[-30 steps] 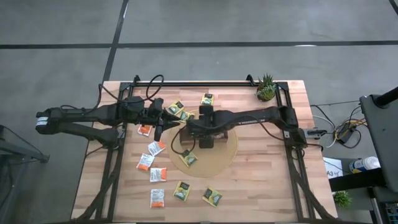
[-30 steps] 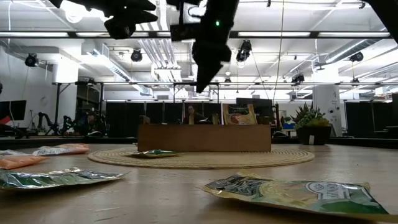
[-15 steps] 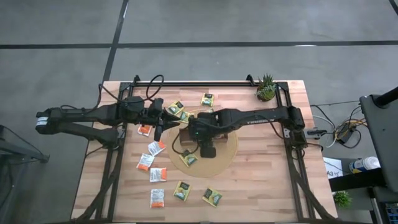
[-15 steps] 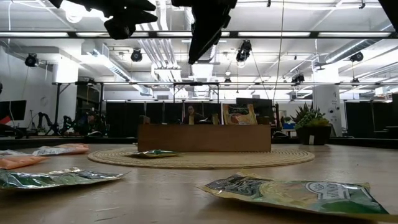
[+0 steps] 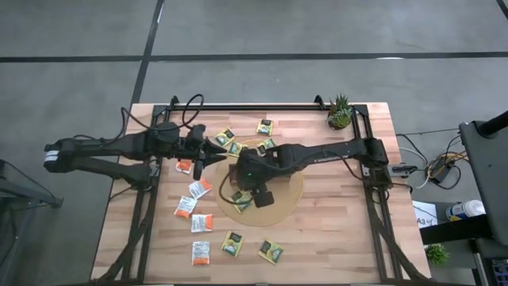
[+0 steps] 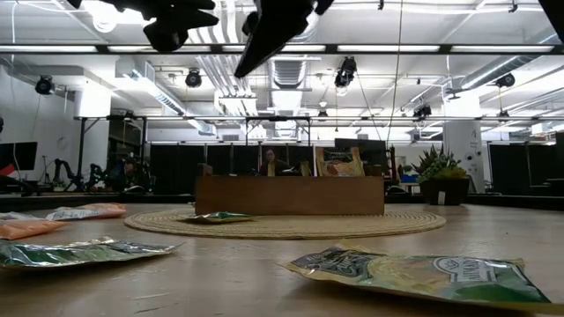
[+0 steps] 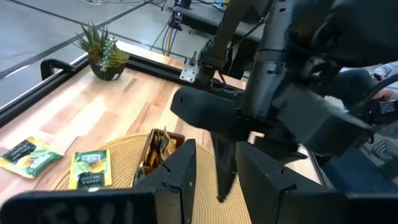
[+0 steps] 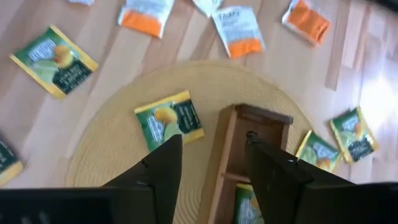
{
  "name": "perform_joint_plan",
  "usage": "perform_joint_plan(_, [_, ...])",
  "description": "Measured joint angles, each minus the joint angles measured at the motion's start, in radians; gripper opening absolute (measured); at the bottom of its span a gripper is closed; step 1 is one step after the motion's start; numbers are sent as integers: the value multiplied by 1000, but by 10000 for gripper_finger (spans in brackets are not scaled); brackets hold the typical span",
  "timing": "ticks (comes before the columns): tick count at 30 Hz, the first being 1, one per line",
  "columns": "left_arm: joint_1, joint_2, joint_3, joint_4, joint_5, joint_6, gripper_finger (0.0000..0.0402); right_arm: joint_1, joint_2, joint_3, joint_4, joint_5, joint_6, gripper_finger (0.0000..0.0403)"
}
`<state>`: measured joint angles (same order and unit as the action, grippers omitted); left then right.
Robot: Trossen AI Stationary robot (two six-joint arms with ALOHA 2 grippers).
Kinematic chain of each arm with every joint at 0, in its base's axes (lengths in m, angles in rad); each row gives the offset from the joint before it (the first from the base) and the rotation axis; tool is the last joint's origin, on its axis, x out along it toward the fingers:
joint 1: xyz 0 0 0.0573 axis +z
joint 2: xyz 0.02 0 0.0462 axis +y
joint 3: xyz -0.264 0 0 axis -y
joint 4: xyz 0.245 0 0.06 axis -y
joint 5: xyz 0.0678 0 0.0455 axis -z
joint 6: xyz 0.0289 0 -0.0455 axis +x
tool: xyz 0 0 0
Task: Pick & Place Tea
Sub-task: Put the yellow tea bag into the middle section of the wooden organizer
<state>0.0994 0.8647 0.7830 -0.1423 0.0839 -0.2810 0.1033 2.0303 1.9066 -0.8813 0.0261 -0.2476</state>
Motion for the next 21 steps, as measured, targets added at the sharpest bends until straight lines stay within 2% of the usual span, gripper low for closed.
perform_joint_plan(6, [0, -27, 0, -113, -4, -1, 108, 4, 16, -3, -44, -14, 14, 182])
perform_joint_plan(11, [0, -29, 0, -123, -4, -1, 108, 28, 15, -3, -147, -73, 67, 182])
perform_joint_plan(13, [0, -30, 0, -122, -4, 1, 108, 49, 14, -3, -164, -109, 70, 182])
perform_joint_plan(21, [0, -30, 0, -121, -4, 23, 108, 191, 14, -3, -157, -116, 69, 174])
